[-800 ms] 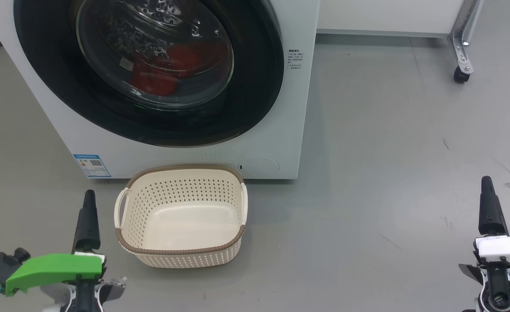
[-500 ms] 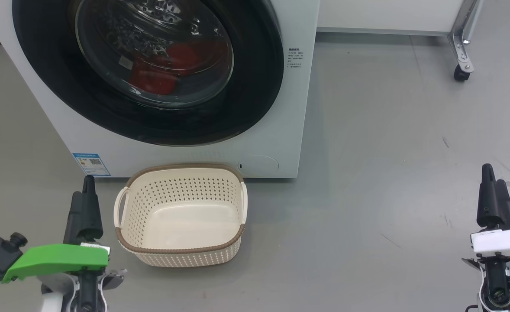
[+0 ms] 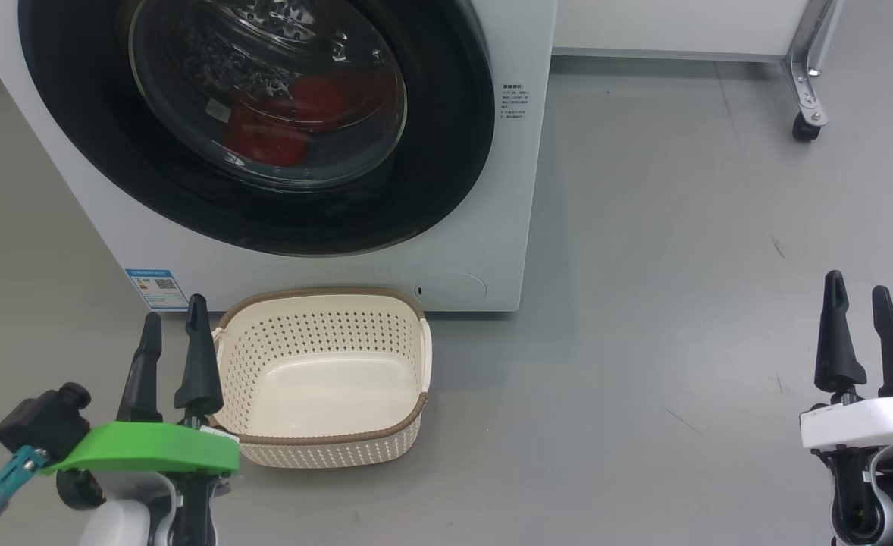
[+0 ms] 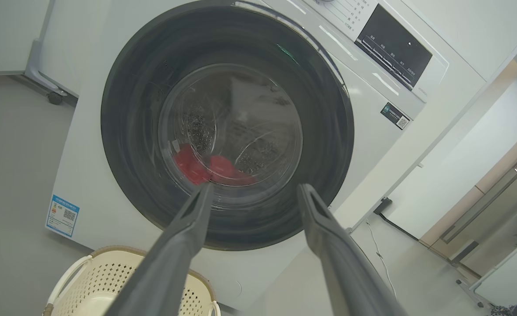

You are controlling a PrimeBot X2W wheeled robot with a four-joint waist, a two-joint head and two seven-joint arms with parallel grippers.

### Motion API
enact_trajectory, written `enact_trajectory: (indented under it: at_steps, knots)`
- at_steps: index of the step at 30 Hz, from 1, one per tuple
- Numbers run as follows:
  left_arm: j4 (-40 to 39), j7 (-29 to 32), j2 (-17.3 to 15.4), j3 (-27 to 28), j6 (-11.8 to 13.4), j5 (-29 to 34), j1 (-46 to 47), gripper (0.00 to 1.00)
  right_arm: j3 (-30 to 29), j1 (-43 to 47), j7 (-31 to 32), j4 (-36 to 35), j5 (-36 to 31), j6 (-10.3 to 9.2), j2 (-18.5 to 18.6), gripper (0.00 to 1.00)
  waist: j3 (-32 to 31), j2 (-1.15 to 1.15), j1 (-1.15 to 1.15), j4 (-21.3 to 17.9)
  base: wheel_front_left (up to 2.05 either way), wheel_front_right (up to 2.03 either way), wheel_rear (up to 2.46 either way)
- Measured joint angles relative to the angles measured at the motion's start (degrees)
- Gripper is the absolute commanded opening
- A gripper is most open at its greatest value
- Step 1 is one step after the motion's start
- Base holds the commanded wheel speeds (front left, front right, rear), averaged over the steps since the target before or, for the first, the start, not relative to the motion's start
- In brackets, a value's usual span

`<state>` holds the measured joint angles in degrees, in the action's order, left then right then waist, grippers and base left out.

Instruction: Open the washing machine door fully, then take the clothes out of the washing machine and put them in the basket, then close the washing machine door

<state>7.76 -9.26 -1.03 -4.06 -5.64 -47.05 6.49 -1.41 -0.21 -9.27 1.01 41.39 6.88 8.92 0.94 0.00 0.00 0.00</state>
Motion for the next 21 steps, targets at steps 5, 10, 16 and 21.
enact_trajectory:
  at_steps: [5, 10, 16, 21]
  knots:
    - [-0.69, -1.08, -0.13, -1.60, 1.41, 7.78, 0.01, 1.00, 1.85, 0.01, -1.10, -0.42, -5.87, -0.56, 0.43, 1.00, 0.05, 0.00, 0.00, -0.13, 0.00, 0.00, 0.00]
    - [-0.45, -2.15, -0.32, -3.74, 3.18, 14.21, -0.01, 1.00, 3.46, 0.07, -1.89, -0.43, -10.84, -1.37, 0.75, 1.00, 0.15, 0.00, 0.00, -0.32, 0.00, 0.00, 0.00]
    - [-0.24, -3.44, -0.47, -6.30, 4.94, 22.85, -0.04, 1.00, 5.41, 0.21, -3.30, 0.14, -17.53, -2.50, 1.56, 1.00, 0.36, 0.00, 0.00, -0.54, 0.00, 0.00, 0.00]
    - [3.97, -4.50, -0.74, -9.22, 7.19, 26.87, -0.35, 1.00, 6.95, 0.40, -4.25, 1.63, -21.86, -3.07, 1.65, 1.00, 0.46, 0.00, 0.00, -0.68, 0.00, 0.00, 0.00]
